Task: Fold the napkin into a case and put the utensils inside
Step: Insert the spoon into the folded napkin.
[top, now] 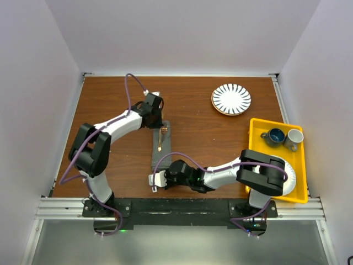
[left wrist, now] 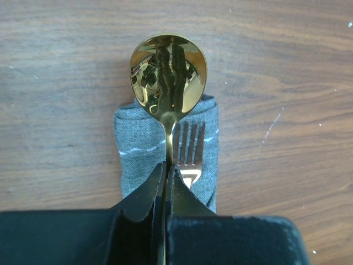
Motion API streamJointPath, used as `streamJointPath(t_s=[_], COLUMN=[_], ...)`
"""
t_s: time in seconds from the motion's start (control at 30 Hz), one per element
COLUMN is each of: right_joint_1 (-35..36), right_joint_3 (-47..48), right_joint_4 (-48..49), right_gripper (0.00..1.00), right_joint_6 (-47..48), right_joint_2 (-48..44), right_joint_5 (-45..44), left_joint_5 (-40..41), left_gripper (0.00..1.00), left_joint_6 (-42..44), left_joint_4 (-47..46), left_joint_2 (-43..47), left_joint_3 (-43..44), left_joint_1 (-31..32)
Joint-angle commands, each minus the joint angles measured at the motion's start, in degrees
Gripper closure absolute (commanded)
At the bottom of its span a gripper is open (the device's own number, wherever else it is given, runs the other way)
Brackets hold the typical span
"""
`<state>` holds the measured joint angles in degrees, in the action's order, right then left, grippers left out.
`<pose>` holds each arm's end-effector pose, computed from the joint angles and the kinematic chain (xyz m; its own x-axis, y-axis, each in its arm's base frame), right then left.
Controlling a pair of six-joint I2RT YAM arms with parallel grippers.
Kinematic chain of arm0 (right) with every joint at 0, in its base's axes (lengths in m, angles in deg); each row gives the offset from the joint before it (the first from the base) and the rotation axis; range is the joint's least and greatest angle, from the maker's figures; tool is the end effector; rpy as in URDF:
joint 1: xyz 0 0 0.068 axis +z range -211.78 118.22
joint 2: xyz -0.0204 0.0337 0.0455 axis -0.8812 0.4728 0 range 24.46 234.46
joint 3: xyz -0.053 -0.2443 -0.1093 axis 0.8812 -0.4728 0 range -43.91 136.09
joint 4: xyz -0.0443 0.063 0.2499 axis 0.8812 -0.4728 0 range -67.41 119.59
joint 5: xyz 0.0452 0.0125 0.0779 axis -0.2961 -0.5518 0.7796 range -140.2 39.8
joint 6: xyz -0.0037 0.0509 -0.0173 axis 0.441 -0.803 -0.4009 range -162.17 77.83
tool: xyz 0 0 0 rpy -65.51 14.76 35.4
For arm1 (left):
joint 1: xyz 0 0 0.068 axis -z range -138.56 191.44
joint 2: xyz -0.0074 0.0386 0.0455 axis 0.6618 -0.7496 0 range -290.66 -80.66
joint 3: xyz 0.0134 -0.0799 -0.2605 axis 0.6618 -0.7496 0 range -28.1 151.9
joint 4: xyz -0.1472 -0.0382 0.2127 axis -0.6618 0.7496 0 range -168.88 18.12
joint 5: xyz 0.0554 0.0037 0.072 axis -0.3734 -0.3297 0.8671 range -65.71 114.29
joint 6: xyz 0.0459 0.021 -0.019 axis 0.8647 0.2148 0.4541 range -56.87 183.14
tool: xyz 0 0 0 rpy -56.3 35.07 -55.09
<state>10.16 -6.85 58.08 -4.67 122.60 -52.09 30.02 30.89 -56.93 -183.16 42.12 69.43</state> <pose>0.1005 0.3046 0.1303 0.4408 -0.6110 -0.6576 -0.8487 -0.0451 -0.5270 0.3374 -0.1754 0.2024 -0.8276 -0.1614 -0.5376 -0.0309 0.9694 -0.2434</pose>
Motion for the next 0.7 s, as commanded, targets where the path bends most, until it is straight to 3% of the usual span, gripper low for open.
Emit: streamJointPath(t_s=[0.0,0.3,0.67], right_joint_1=[0.0,-0.1,0.0], right_joint_3=[-1.0,-1.2,-1.0], right_joint_4=[0.2,0.4,0.7], right_gripper=[0.72,0.72,0.72], right_joint_6=[-0.2,-0.2,-0.3], right_joint_2=[-1.9,-2.1,-1.6], right_joint_5=[0.3,0.3,0.2], left_joint_5=[4.2,6.0,2.2], left_gripper=[1.00,1.00,1.00], left_joint_6=[1.6,2.4,-0.1], left_joint_4=[-2.5,-2.7,-0.2], left_joint_2=[0.6,-1.6,-0.2], left_joint_3=[4.0,7.1,3.5], left_joint_1=[-0.6,-1.8,-0.9])
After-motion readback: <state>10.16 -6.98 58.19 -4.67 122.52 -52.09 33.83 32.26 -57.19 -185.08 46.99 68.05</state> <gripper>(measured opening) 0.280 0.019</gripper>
